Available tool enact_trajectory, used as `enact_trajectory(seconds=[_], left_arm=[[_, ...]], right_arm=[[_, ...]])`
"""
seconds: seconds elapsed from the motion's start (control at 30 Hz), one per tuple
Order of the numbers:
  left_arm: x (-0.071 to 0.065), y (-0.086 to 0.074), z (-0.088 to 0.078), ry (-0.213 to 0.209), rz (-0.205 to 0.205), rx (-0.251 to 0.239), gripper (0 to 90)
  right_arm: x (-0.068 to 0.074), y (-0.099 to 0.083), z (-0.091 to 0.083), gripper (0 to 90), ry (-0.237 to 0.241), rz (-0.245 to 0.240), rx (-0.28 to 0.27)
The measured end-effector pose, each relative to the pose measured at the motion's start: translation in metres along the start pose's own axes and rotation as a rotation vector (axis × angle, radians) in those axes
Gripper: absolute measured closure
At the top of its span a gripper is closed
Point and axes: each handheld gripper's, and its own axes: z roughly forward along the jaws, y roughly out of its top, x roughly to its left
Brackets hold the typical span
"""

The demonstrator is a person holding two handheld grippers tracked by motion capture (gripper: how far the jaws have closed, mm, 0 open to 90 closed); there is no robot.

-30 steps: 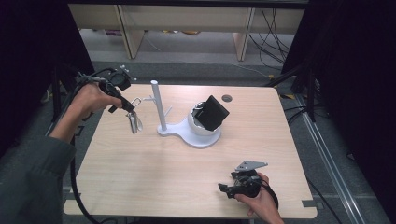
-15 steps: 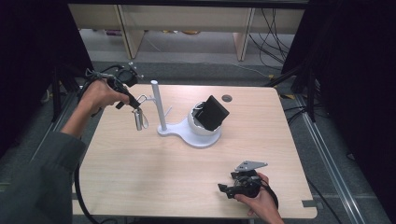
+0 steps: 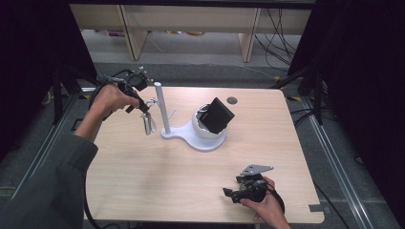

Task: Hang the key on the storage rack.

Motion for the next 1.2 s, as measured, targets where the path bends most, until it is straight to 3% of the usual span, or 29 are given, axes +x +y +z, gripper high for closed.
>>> enact_trajectory(seconds=[0.07, 0.13, 0.2, 0.47, 0.63, 0.67, 0.77, 0.8, 0.87, 0.9, 0.97, 1.03, 1.07, 1.1, 1.2], left_arm=[[-0.001, 0.001, 0.006, 0.01, 0.003, 0.015, 74.9], [0.0, 0.001, 0.007, 0.014, -0.006, 0.0, 77.8], [0.002, 0.001, 0.006, 0.015, -0.015, -0.023, 74.4], [-0.001, -0.009, 0.002, 0.01, -0.01, -0.007, 67.5], [-0.006, -0.018, 0.0, 0.014, -0.007, -0.029, 61.8], [-0.008, -0.02, -0.001, -0.001, 0.004, -0.035, 61.0], [-0.012, -0.026, 0.0, -0.011, 0.0, -0.044, 57.1], [-0.013, -0.028, 0.0, -0.011, -0.007, -0.045, 55.8], [-0.016, -0.033, 0.002, -0.027, -0.007, -0.046, 52.9], [-0.017, -0.035, 0.003, -0.032, -0.008, -0.051, 50.7], [-0.022, -0.039, 0.006, -0.038, -0.032, -0.071, 45.7], [-0.023, -0.043, 0.007, -0.045, -0.016, -0.042, 42.2], [-0.025, -0.046, 0.009, -0.048, -0.023, -0.052, 40.2], [-0.027, -0.048, 0.009, -0.046, -0.039, -0.063, 37.7], [-0.03, -0.054, 0.01, -0.045, -0.038, -0.079, 32.6]], right_arm=[[0.0, 0.0, 0.001, 26.9, 0.009, -0.002, -0.009], [0.0, -0.001, 0.001, 26.9, 0.01, 0.001, -0.006], [0.0, 0.0, 0.0, 26.9, -0.003, 0.005, 0.007], [0.001, -0.001, 0.002, 26.9, -0.008, 0.002, -0.015], [-0.001, 0.0, -0.001, 27.0, -0.01, -0.001, -0.002], [-0.001, 0.0, 0.0, 26.9, -0.013, -0.003, -0.009], [0.0, 0.0, 0.0, 26.9, -0.014, 0.015, -0.009], [-0.002, 0.0, 0.0, 27.0, -0.018, -0.006, -0.017], [0.001, 0.0, 0.0, 26.9, -0.014, 0.015, -0.008], [-0.001, 0.0, 0.0, 27.0, -0.018, -0.004, -0.015], [-0.001, 0.0, 0.0, 26.9, -0.016, 0.004, -0.015], [-0.001, 0.0, 0.0, 26.9, -0.019, -0.006, -0.015], [0.001, 0.0, 0.0, 26.9, -0.015, 0.016, -0.008], [-0.001, 0.0, 0.0, 26.9, -0.018, -0.004, -0.016], [0.0, 0.0, 0.0, 26.9, -0.013, 0.007, -0.01]])
